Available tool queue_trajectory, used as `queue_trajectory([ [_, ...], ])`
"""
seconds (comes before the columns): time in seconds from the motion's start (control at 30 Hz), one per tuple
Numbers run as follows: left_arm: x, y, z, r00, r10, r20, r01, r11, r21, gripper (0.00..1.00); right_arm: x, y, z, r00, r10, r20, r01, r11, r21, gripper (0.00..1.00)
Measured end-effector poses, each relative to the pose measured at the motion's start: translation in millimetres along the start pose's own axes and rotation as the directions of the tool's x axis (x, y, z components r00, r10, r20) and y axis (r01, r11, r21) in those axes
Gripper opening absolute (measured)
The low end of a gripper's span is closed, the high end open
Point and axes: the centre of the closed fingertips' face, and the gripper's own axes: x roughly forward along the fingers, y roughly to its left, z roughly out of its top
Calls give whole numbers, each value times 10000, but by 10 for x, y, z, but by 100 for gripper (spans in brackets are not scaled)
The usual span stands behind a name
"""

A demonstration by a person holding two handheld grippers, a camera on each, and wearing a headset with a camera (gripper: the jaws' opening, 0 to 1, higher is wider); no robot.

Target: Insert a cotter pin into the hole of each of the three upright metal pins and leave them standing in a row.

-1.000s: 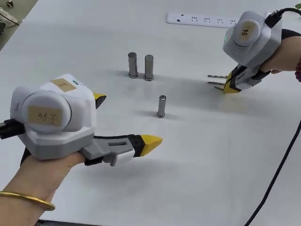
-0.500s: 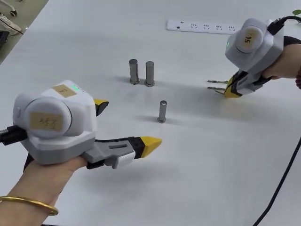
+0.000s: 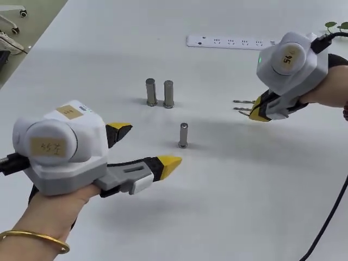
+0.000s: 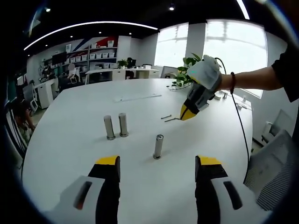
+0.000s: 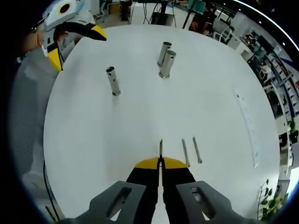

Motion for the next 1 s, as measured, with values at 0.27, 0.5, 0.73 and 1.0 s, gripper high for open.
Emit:
queue_trajectory([
  [0.27,13,-111,24,9999,-152,4,151,9994,320,48,-78,227,268,9931,52,1171,10,9986,-527,0],
  [0.5,48,-202,55,9991,-415,47,415,9991,72,40,-155,419,439,9848,19,1738,147,9954,-944,0],
  [0.73,82,-340,108,9939,-1068,272,1084,9919,-669,31,-229,613,622,9693,230,2449,162,9875,-1569,0],
  [1.0,86,-427,151,9873,-1529,422,1570,9800,-1222,25,-332,848,835,9548,306,2956,447,9685,-2449,0],
])
